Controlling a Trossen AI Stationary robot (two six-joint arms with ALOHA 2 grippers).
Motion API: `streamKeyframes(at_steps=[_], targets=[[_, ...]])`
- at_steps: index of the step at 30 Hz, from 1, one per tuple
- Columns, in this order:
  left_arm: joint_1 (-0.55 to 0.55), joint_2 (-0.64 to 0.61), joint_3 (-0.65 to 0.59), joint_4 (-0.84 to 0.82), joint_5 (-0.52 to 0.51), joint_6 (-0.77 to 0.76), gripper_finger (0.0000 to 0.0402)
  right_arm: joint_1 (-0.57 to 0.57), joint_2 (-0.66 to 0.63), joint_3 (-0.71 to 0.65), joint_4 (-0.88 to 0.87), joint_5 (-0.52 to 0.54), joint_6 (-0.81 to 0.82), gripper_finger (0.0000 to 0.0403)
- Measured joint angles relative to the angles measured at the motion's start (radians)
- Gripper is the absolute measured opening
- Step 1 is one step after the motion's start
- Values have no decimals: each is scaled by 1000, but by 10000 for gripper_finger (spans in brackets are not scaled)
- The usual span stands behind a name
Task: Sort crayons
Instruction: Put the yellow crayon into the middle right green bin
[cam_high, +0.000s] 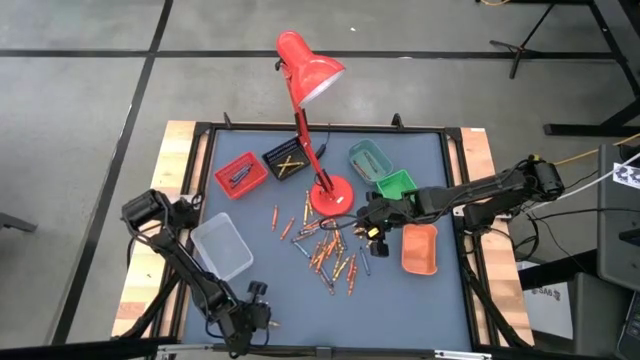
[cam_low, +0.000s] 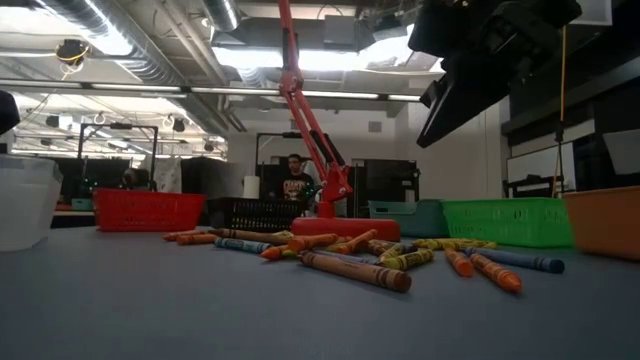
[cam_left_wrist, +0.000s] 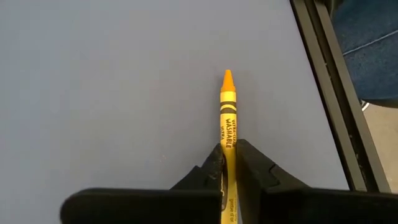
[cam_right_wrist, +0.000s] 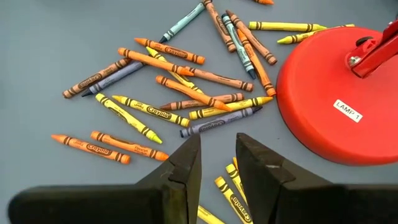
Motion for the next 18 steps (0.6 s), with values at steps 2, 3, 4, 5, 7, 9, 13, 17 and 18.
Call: streamKeyframes(at_steps=[2, 3, 4, 5, 7, 9, 13, 17, 18], targets=[[12, 1, 0, 3, -3, 1, 6, 0, 0, 0, 4, 0, 0, 99], [20, 1, -1, 4, -4, 2, 8, 0, 0, 0, 6, 0, 0, 99], [29, 2, -1, 7, -8, 3, 8, 0, 0, 0, 6, 0, 0, 99], [39, 2, -1, 8, -14, 3, 8, 0, 0, 0, 6, 0, 0, 99], [60, 3, -2, 12, -25, 5, 9, 0, 0, 0, 7, 0, 0, 99], [85, 3, -2, 17, -33, 5, 9, 0, 0, 0, 7, 0, 0, 99], [138, 4, -3, 18, -80, 34, 9, 0, 0, 0, 12, 0, 0, 99], [201, 5, -5, 21, -170, 135, 9, 0, 0, 0, 39, 0, 0, 99], [217, 5, -5, 25, -194, 155, 9, 0, 0, 0, 43, 0, 0, 99]])
